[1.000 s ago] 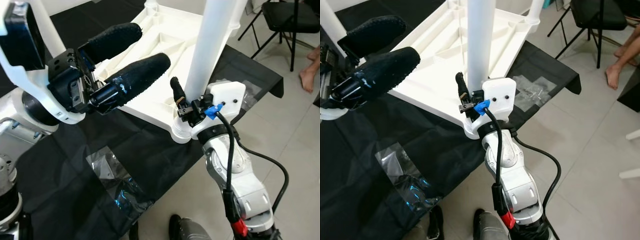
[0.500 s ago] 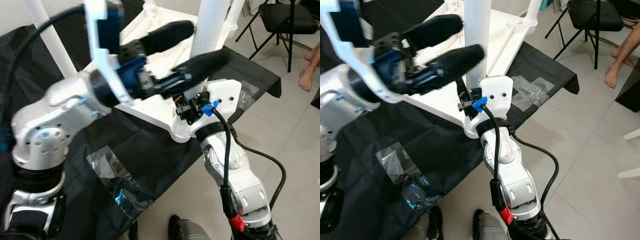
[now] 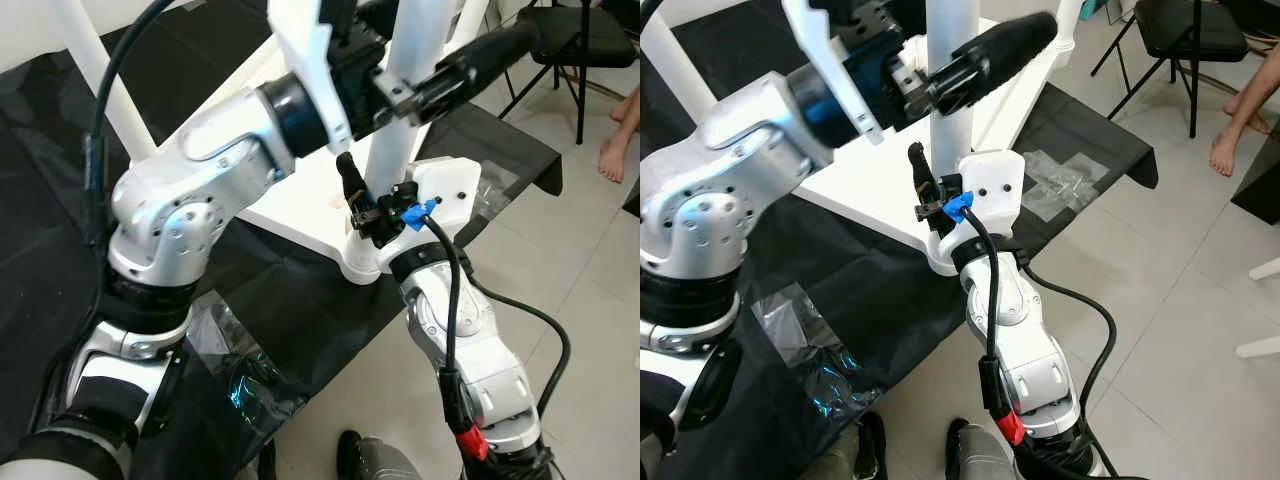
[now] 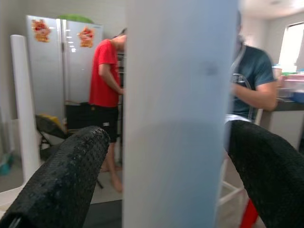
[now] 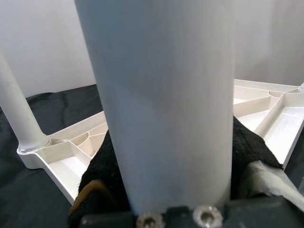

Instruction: Building children table

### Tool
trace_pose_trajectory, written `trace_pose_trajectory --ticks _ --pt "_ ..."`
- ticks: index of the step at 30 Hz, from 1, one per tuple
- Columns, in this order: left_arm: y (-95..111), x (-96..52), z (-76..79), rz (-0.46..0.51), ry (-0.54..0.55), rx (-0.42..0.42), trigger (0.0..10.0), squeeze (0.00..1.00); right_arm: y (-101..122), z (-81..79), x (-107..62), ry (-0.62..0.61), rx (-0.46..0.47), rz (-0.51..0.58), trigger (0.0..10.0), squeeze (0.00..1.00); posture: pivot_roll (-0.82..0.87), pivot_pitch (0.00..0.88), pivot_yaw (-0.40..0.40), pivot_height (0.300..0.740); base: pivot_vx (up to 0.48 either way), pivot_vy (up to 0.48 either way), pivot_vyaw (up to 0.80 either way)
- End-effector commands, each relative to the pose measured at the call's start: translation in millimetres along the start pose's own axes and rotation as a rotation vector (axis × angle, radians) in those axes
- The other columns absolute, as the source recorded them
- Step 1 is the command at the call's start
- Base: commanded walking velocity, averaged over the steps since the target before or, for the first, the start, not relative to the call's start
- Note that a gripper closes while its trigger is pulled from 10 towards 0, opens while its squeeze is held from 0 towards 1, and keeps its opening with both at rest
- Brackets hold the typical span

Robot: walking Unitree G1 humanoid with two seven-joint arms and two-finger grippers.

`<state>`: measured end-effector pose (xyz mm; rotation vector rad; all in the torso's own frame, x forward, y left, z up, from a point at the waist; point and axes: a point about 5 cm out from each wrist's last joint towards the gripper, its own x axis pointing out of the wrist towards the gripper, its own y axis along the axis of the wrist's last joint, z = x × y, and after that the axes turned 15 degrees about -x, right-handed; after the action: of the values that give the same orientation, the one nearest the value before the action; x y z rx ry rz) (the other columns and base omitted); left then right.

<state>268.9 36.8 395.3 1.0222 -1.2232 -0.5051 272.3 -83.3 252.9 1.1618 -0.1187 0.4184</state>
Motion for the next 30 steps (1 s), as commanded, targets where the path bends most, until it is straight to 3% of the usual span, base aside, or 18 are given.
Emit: trace_pose_trajectory --ticks 1,4,5,6,7,15,26,27,28,30 --pt "-5 3.8 2.5 -0.004 -0.021 0.014 10.0 0.0 -58 -5.5 -6.1 0.03 -0.045 -0.299 10.0 0.0 0.02 0.29 -0.042 0.74 0.0 0.0 0.0" --pt "-6 4.0 8.4 -0.006 -0.012 0.039 10.0 0.0 -56 -5.4 -5.3 0.029 -0.044 -0.294 10.0 0.0 0.02 0.288 -0.041 0.74 0.0 0.0 0.0" --pt "-4 2.0 10.9 -0.007 -0.001 0.055 9.0 0.0 -56 -5.3 -5.1 0.028 -0.044 -0.292 10.0 0.0 0.02 0.285 -0.041 0.74 0.0 0.0 0.0" --pt "-4 2.0 10.9 -0.007 -0.001 0.055 9.0 0.0 -56 -5.3 -5.1 0.028 -0.044 -0.292 10.0 0.0 0.02 0.285 -0.041 0.74 0.0 0.0 0.0" --pt "-1 -2.1 13.3 -0.003 0.011 0.066 0.0 0.0 -56 -5.1 -4.8 0.028 -0.044 -0.291 10.0 0.0 0.02 0.285 -0.041 0.74 0.0 0.0 0.0" --pt "5 -9.4 18.7 0.006 0.028 0.091 0.0 0.0 -56 -5.2 -4.5 0.028 -0.044 -0.288 10.0 0.0 0.02 0.282 -0.041 0.74 0.0 0.0 0.0" --pt "-9 -19.9 16.7 -0.043 0.046 0.126 0.0 0.0 -54 -5.8 -4.7 0.037 -0.041 -0.277 10.0 0.0 0.02 0.278 -0.042 0.74 0.0 0.0 0.0" --pt "-10 -20.2 12.1 -0.054 0.052 0.13 0.0 0.0 -53 -5.7 -4.7 0.042 -0.036 -0.27 10.0 0.93 0.02 0.278 -0.042 0.74 0.0 0.0 0.0" --pt "-9 -22.6 5.1 -0.064 0.061 0.131 0.0 0.0 -52 -5.8 -4.3 0.052 -0.032 -0.256 10.0 1.0 0.02 0.282 -0.039 0.74 0.0 0.0 0.0" --pt "-5 -27.2 -2.5 -0.072 0.07 0.133 0.0 0.0 -49 -6.2 -3.3 0.072 -0.025 -0.221 10.0 1.0 0.02 0.283 -0.038 0.74 0.0 0.0 0.0"
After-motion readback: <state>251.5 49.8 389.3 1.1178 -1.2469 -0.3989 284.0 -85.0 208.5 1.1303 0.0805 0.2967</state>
